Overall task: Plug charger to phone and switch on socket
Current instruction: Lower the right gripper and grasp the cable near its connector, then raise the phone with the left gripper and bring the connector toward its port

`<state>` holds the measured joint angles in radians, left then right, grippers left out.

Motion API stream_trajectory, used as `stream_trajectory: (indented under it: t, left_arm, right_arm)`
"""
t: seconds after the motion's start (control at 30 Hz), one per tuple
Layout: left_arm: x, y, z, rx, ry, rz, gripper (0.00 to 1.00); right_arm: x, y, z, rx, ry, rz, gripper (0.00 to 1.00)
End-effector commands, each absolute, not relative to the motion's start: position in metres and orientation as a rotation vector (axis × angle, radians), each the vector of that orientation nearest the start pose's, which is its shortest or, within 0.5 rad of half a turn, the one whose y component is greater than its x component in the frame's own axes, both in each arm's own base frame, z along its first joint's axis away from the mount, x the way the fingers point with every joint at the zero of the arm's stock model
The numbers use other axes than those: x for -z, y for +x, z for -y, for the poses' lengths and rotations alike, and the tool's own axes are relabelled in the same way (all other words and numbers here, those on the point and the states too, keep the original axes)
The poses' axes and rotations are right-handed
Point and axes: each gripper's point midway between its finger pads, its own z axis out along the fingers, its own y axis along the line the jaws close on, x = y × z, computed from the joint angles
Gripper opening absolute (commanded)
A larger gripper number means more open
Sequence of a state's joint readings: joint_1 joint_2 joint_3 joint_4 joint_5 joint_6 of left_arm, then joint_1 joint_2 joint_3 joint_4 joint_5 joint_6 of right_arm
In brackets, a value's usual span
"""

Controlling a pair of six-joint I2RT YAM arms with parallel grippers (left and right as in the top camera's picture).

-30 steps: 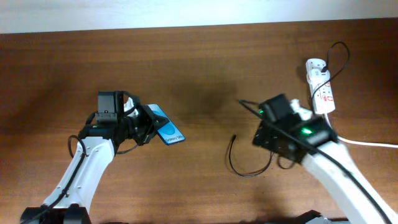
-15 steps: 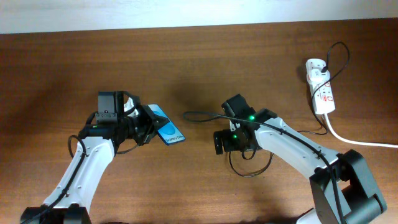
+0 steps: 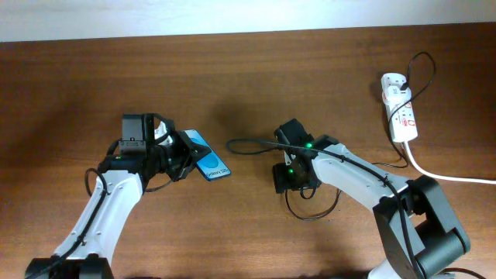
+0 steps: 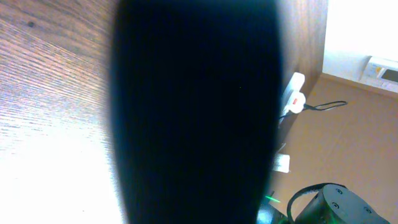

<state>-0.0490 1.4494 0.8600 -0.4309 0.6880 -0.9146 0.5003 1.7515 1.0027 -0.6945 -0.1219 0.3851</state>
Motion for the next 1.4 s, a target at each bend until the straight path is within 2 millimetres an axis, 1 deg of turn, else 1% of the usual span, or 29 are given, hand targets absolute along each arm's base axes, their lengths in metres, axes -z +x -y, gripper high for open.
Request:
stream_trajectory:
  t: [0.0, 0.03, 0.1, 0.3, 0.4, 0.5, 0.57, 0.6, 0.7, 0.83, 0.93, 1.03, 1.07, 1.1, 1.17, 1.2, 1.23, 1.27, 1.3, 1.33, 1.37]
  left_arm:
    - [-0.122, 0.329, 0.129, 1.255, -0.842, -2.569, 0.00]
    - [-0.122, 0.329, 0.129, 1.255, -0.842, -2.569, 0.00]
    - [-0.122, 0.329, 0.129, 1.255, -0.842, -2.569, 0.00]
    - [-0.122, 0.329, 0.129, 1.256, -0.842, -2.569, 0.00]
    - [-0.122, 0.329, 0.129, 1.255, -0.842, -2.569, 0.00]
    - [-0.122, 0.329, 0.129, 1.255, -0.842, -2.569, 0.00]
    - [-0.122, 0.329, 0.129, 1.255, -0.842, -2.569, 0.00]
    - [-0.122, 0.329, 0.129, 1.255, -0.842, -2.569, 0.00]
    - [-0.122, 0.329, 0.129, 1.255, -0.842, -2.569, 0.00]
    - [-0.121, 0.329, 0.129, 1.254, -0.842, -2.569, 0.00]
    - [-0.121, 0.329, 0.128, 1.250, -0.844, -2.568, 0.00]
    - [-0.121, 0.329, 0.128, 1.250, -0.843, -2.568, 0.00]
    - [-0.121, 0.329, 0.128, 1.250, -0.843, -2.568, 0.00]
    - [-0.121, 0.329, 0.128, 1.251, -0.842, -2.568, 0.00]
    - [-0.125, 0.332, 0.130, 1.268, -0.818, -2.550, 0.00]
    - [-0.137, 0.338, 0.137, 1.337, -0.706, -2.506, 0.00]
    - [-0.152, 0.344, 0.144, 1.410, -0.585, -2.452, 0.00]
    - [-0.164, 0.348, 0.150, 1.457, -0.487, -2.403, 0.00]
    - [-0.176, 0.351, 0.154, 1.494, -0.381, -2.349, 0.00]
    - [-0.192, 0.355, 0.159, 1.524, -0.245, -2.272, 0.00]
    - [-0.204, 0.358, 0.163, 1.547, -0.161, -2.215, 0.00]
  right_arm:
    - [-0.004, 0.267, -0.171, -0.243, -0.197, -3.074, 0.58]
    - [-0.003, 0.267, -0.166, -0.202, -0.130, -3.081, 0.55]
    - [-0.001, 0.265, -0.162, -0.179, -0.095, -3.088, 0.56]
    - [-0.001, 0.266, -0.163, -0.183, -0.096, -3.084, 0.56]
    - [0.002, 0.262, -0.160, -0.175, -0.095, -3.094, 0.54]
    - [0.008, 0.256, -0.157, -0.165, -0.095, -3.106, 0.51]
    - [0.008, 0.257, -0.157, -0.163, -0.095, -3.103, 0.49]
    - [0.008, 0.257, -0.157, -0.162, -0.095, -3.103, 0.45]
    - [0.008, 0.256, -0.156, -0.155, -0.094, -3.105, 0.28]
    - [0.008, 0.256, -0.154, -0.140, -0.094, -3.107, 0.16]
    - [0.008, 0.256, -0.154, -0.141, -0.094, -3.107, 0.04]
    - [0.008, 0.256, -0.154, -0.142, -0.100, -3.107, 0.04]
    - [0.004, 0.257, -0.155, -0.144, -0.101, -3.105, 0.04]
    - [-0.002, 0.258, -0.160, -0.182, -0.110, -3.102, 0.04]
    - [-0.027, 0.260, -0.185, -0.394, -0.234, -3.072, 0.04]
    - [-0.053, 0.262, -0.196, -0.506, -0.284, -3.028, 0.04]
    - [-0.071, 0.264, -0.198, -0.564, -0.300, -2.989, 0.04]
    - [-0.084, 0.265, -0.200, -0.617, -0.306, -2.958, 0.04]
    - [-0.104, 0.264, -0.204, -0.719, -0.332, -2.901, 0.04]
    - [-0.129, 0.262, -0.208, -0.849, -0.368, -2.821, 0.04]
    - [-0.153, 0.259, -0.209, -0.951, -0.402, -2.733, 0.04]
